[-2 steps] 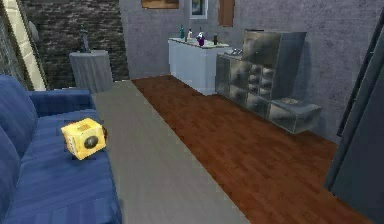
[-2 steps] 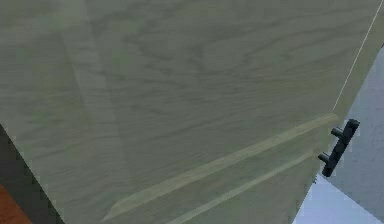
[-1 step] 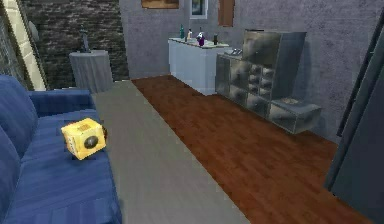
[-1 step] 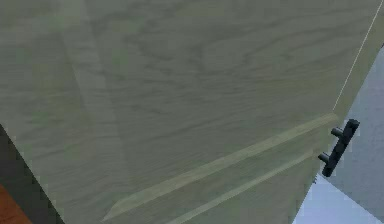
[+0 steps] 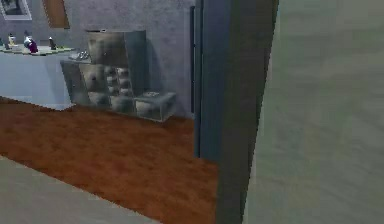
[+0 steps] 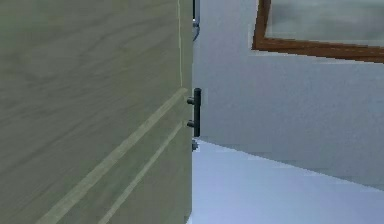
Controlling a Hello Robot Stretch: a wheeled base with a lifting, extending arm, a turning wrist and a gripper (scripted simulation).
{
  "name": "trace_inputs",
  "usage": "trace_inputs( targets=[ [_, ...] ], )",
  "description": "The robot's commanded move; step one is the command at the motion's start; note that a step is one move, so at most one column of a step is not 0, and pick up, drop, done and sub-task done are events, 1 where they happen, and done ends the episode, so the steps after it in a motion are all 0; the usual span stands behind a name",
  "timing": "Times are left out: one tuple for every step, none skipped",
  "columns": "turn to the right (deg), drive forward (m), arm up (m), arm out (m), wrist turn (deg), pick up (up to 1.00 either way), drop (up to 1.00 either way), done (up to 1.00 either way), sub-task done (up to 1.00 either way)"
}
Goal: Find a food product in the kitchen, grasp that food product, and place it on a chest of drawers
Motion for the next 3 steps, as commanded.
trace_inputs(
  targets=[
    [-45.0, 0.00, 0.00, 0.00, 0.0, 0.00, 0.00, 0.00, 0.00],
    [-3.0, 0.00, 0.00, 0.00, 0.0, 0.00, 0.00, 0.00, 0.00],
    [0.0, 0.50, 0.00, 0.00, 0.0, 0.00, 0.00, 0.00, 0.00]
  ],
)
